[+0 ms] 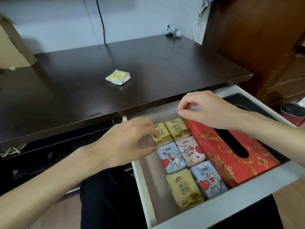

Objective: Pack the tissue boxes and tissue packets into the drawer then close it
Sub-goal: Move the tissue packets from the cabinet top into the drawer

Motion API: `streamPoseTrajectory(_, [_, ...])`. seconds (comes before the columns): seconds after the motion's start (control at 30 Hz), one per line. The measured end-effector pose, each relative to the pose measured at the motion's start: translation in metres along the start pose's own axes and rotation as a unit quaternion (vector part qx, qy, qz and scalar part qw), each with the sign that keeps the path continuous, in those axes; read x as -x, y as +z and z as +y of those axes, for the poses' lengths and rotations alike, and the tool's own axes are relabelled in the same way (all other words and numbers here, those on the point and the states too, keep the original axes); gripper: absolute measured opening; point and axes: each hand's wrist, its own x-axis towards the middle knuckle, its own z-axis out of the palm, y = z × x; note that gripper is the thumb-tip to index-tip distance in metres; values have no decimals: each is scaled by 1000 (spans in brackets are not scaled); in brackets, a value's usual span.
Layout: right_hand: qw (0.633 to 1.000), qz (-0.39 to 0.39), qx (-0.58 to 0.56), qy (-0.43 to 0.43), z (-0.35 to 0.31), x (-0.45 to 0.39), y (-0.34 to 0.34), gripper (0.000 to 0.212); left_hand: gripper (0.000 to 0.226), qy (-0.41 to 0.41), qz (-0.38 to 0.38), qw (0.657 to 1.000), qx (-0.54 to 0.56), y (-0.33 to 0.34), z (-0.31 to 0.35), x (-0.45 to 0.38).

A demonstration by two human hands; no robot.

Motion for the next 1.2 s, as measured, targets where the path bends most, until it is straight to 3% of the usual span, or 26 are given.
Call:
streamPoseTrajectory(0.13, [997, 58, -52, 25, -9, -62, 6, 9, 6, -122, 112, 986, 22, -42, -49, -20])
streamPoseTrajectory(0.27, [992, 97, -73, 37, -24, -124, 23, 7, 9, -210, 184, 960, -12, -74, -96, -46])
streamPoseTrajectory(0.37, [991, 92, -70, 62, -24, -153, 36, 8, 19, -262, 156, 952, -29, -79, -124, -75])
streamPoseTrajectory(0.5, [993, 52, -38, 102, -26, -184, 45, 27, 29, -328, 102, 939, -9, -75, -150, -101])
streamPoseTrajectory(0.73, [992, 53, 21, 109, -23, -197, 49, 32, 25, -249, 91, 964, 12, -63, -128, -96])
streamPoseTrajectory(0.87, [994, 55, 1, 93, -22, -200, 48, 39, 26, -228, 140, 962, 61, -67, -113, -72])
streamPoseTrajectory(1.07, [998, -9, -39, 42, -36, -210, 45, 54, 18, -248, 193, 948, 59, -82, -104, -19])
streamPoseTrajectory(1.13, [997, -67, -20, 15, -39, -210, 40, 56, 18, -248, 199, 946, 70, -81, -100, -5])
streamPoseTrajectory(1.2, [993, -114, 41, -3, -41, -208, 34, 45, 17, -247, 203, 945, 71, -78, -96, 3])
